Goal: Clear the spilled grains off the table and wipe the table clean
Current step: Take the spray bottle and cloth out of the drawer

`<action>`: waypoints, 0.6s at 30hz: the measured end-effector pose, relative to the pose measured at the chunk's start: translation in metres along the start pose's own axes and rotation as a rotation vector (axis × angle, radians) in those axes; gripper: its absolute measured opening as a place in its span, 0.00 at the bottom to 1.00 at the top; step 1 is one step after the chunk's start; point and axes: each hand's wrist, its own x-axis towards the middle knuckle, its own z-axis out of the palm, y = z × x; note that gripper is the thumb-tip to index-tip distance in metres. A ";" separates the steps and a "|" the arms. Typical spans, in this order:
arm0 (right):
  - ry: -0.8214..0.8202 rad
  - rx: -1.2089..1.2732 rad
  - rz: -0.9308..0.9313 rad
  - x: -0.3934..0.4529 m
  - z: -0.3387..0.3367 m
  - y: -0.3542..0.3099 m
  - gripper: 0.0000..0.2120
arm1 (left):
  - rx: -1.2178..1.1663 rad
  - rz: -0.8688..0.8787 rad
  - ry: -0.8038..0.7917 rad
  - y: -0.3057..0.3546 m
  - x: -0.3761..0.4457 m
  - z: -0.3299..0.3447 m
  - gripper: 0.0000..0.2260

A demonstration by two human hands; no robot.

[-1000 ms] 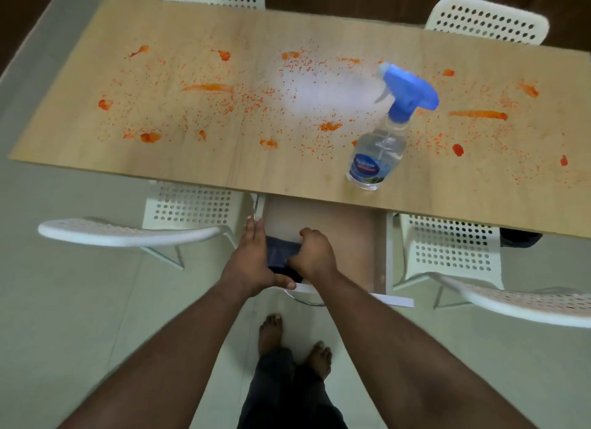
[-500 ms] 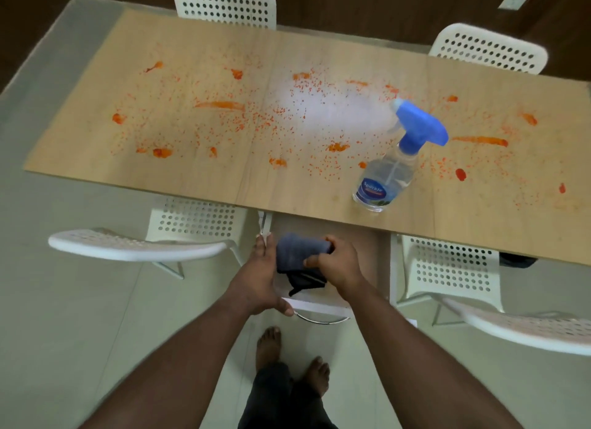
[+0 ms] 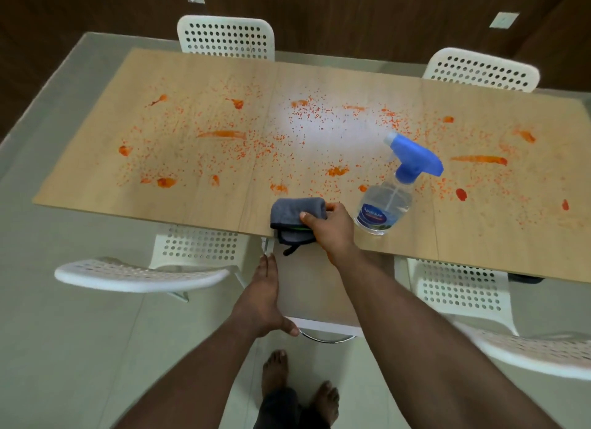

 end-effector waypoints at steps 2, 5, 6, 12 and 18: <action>0.094 -0.120 -0.074 -0.002 -0.002 0.003 0.31 | 0.013 -0.004 -0.004 0.001 0.000 0.000 0.79; 0.203 -0.180 -0.113 -0.014 -0.006 0.005 0.34 | 0.026 -0.013 -0.018 0.000 0.001 0.000 0.79; 0.229 -0.195 -0.127 -0.019 -0.007 0.007 0.35 | 0.031 -0.018 -0.019 0.000 0.001 -0.001 0.79; 0.224 -0.247 -0.196 -0.069 -0.028 0.027 0.18 | 0.166 -0.070 0.066 0.012 -0.001 -0.007 0.71; 0.115 -0.178 0.206 -0.090 -0.058 0.083 0.15 | 0.429 -0.166 0.334 0.032 0.007 -0.004 0.36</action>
